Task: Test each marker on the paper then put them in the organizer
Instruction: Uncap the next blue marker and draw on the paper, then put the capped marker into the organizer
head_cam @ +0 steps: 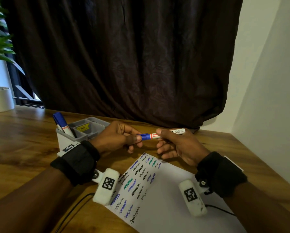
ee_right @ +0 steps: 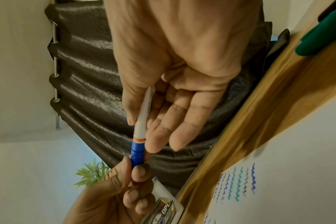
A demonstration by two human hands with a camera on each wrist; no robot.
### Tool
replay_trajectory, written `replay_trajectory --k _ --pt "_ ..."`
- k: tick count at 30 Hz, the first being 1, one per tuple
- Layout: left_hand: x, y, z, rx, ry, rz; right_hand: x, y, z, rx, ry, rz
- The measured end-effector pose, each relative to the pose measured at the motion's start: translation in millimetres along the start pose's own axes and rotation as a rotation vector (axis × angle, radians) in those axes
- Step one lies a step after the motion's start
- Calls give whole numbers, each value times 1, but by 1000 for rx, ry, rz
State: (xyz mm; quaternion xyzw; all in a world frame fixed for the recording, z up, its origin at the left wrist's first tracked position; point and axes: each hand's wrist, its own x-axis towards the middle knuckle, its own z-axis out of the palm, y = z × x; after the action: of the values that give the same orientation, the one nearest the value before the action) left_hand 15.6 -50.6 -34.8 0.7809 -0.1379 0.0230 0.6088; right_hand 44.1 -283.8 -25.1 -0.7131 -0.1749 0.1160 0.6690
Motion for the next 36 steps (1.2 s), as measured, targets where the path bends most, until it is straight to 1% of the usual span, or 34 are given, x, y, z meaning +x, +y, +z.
replay_trajectory --k 2,6,11,14,18,22,26,29,32,34,36 --pt "1 -1 0 -32 4 -23 -1 0 -1 -1 -26 -14" --pt "1 -2 -1 -24 -10 -62 -4 -1 -2 6 -71 -28" --pt "0 -4 1 -60 -37 -90 -6 -3 -1 14 -83 -28" --pt "1 -1 2 -103 -50 -70 -6 -6 -4 18 -71 -59" --pt "1 3 1 -113 -6 -31 -7 -8 -8 15 -80 -54" --pt "-1 17 -3 -110 98 -19 -8 -1 -14 -80 -191 55" --pt "-2 55 -36 89 210 23 -8 3 -23 -210 -287 172" --pt "-7 87 -76 222 350 22 -9 4 -27 -276 -320 204" --pt "-5 109 -121 482 476 -20 -10 5 -29 -333 -347 209" --pt "-1 115 -147 671 511 -82 -10 6 -29 -352 -352 209" --pt "3 118 -159 830 517 -162 -10 6 -27 -355 -350 214"
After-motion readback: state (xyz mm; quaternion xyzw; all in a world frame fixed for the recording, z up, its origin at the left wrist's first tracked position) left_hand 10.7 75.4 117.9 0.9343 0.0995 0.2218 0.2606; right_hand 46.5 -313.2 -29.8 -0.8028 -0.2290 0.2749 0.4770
